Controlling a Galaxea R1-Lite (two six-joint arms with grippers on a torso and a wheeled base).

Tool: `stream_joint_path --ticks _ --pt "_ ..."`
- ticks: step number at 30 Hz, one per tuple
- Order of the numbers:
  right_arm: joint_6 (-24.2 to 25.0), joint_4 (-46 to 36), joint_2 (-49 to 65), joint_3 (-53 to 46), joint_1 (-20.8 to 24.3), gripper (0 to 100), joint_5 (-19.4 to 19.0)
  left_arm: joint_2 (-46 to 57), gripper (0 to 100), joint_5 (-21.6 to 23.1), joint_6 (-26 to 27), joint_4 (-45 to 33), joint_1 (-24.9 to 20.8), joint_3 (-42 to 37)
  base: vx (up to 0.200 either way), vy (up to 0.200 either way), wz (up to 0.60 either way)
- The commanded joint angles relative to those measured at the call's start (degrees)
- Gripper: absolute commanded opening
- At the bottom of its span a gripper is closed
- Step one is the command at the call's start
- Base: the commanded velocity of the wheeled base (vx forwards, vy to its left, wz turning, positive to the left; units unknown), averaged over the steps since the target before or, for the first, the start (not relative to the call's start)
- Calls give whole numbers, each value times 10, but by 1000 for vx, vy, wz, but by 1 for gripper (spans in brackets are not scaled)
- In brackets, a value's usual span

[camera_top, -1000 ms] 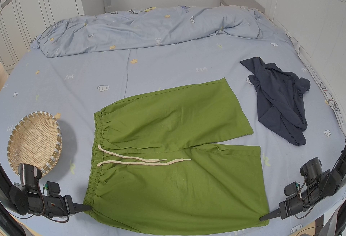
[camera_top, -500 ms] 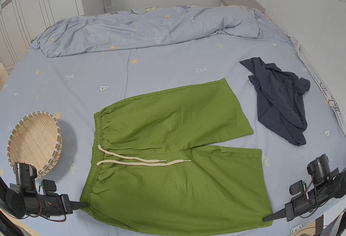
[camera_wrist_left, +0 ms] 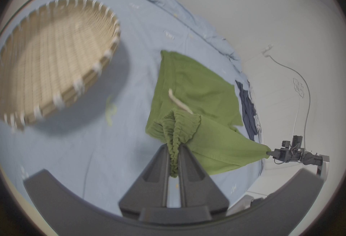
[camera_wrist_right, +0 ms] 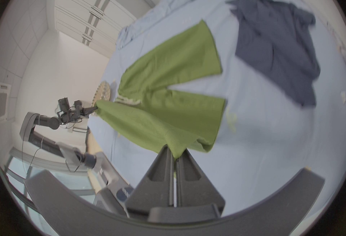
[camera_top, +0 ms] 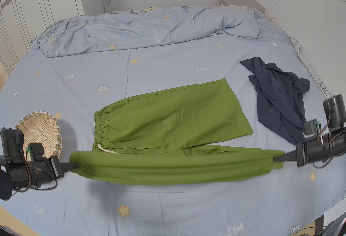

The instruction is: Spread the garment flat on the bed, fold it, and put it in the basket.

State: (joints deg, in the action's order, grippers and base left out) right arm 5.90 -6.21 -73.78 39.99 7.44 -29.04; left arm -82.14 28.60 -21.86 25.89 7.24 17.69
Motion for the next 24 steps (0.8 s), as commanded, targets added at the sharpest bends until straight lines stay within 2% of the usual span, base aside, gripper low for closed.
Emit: stream_joint_path --ticks 1,3,5,6,8,10,11,17,24 --pt "20 -14 -21 127 12 0 53 30 0 -43 -15 -81 -24 130 0 0 0" --pt "22 -12 -62 180 16 0 64 5 0 -43 -17 -88 -23 168 0 0 0" --pt "22 -12 -62 180 16 0 64 5 0 -43 -17 -88 -23 168 0 0 0" --pt "24 -6 -110 237 20 0 76 -26 0 -45 -18 -88 -21 198 0 0 0" --pt "24 3 -144 273 20 0 86 -50 0 -46 -19 -89 -20 217 0 0 0" --pt "24 5 -148 279 21 0 89 -53 0 -46 -19 -89 -20 220 0 0 0" --pt "24 22 -190 326 21 0 110 -87 0 -46 -20 -89 -16 242 0 0 0" --pt "37 66 -256 396 32 0 148 -144 0 -46 -21 -98 -14 299 0 0 0" --pt "38 106 -315 462 30 0 173 -182 0 -46 -20 -108 -12 346 0 0 0"
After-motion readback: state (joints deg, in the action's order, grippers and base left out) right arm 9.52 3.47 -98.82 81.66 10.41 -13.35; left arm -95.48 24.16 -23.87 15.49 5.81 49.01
